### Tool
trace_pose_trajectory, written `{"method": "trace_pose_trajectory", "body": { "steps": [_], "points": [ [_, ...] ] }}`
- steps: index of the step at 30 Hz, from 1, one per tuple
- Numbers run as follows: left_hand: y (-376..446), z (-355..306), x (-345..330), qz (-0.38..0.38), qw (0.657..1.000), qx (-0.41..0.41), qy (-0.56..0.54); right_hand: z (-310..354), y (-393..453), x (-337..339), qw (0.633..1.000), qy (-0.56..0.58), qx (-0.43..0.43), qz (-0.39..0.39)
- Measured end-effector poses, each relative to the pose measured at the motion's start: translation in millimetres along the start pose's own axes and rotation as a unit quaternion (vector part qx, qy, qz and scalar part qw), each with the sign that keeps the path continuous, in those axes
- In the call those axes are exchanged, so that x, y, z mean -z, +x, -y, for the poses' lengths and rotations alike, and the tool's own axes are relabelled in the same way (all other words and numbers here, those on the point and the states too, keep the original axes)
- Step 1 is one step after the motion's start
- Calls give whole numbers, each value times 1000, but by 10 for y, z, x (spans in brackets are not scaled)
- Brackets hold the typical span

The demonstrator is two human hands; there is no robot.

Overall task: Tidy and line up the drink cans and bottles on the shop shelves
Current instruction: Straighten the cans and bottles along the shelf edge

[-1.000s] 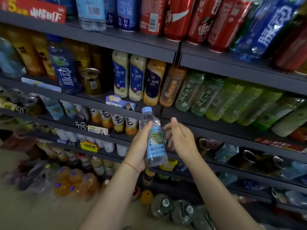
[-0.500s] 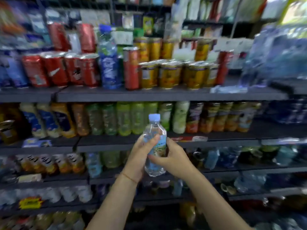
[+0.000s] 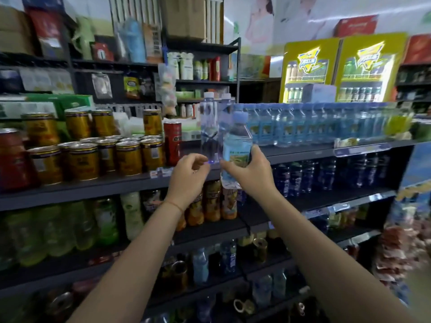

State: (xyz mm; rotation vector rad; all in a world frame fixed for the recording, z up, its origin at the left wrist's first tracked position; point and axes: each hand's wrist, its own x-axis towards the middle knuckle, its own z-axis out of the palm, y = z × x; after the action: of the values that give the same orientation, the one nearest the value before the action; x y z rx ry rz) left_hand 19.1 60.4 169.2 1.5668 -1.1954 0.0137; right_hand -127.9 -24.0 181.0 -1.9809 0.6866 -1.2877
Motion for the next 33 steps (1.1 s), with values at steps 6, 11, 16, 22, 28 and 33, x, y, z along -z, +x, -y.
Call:
{"method": "trace_pose_trajectory", "body": {
  "steps": [6, 11, 16, 22, 28, 33],
  "points": [
    [646, 13, -944, 3, 1000, -26, -11, -569, 930, 494, 997, -68, 17, -37],
    [1179, -169, -1607, 32, 999, -31, -24, -1002, 1609, 742, 992, -122, 2, -15],
    [1625, -383, -2089, 63, 997, 6, -42, -1404, 2100, 864, 983, -177, -35, 21],
    [1958, -452, -2526, 102, 992, 68, 32, -1774, 2456, 993, 978, -199, -35, 51],
    [2148, -524, -2916, 63, 989, 118, 69, -2115, 2668, 1253, 985, -151, 62, 63],
    [2174, -611, -3147, -19, 985, 157, 67, -2315, 2872, 1393, 946, -251, 178, 103]
  ]
}}
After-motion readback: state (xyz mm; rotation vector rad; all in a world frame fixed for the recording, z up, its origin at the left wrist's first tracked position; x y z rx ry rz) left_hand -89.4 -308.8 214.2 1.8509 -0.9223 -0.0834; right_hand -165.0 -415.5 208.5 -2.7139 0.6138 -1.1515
